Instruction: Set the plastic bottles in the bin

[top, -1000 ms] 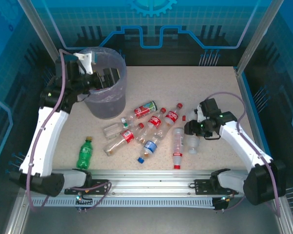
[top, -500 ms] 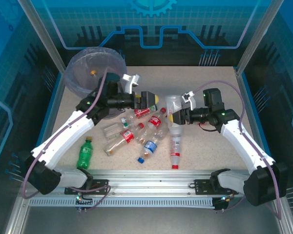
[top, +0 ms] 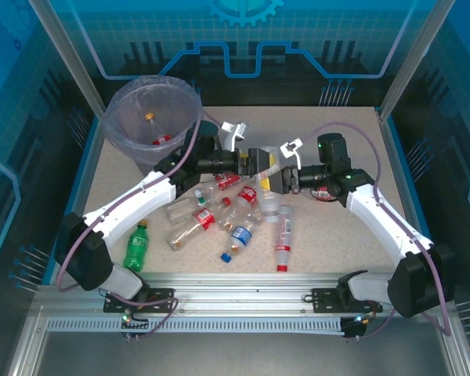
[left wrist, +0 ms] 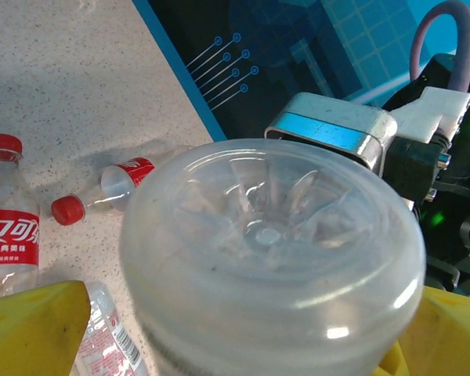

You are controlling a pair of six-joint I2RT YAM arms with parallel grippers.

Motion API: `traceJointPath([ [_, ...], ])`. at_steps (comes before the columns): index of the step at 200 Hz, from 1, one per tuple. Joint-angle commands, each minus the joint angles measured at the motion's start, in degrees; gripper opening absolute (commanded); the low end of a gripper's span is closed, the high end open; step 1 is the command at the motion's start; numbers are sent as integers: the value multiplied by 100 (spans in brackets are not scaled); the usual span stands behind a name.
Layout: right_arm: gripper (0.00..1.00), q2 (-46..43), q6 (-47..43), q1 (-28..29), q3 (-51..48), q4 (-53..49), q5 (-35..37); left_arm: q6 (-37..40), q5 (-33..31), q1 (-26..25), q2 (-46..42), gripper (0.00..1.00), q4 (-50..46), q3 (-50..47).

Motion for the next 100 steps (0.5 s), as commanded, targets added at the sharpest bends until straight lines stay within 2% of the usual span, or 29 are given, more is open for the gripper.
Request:
traceJointPath([
  [1, 49, 100, 185, 105, 123, 399, -262, -119, 113, -73, 157, 95, 291, 114],
  [36, 49, 170, 165, 105, 161, 395, -266, -30, 25, -68, 190, 74, 155, 203],
  [48, 51, 186, 155, 90, 179, 384, -257, 23, -10, -72, 188, 71, 60, 259],
  [69, 65, 197, 82, 62, 267, 250, -235, 136, -66, -57, 187, 68, -125, 415],
  [100, 89, 30, -239, -227, 555, -466, -127, 291, -115, 124, 177, 63, -477, 758],
])
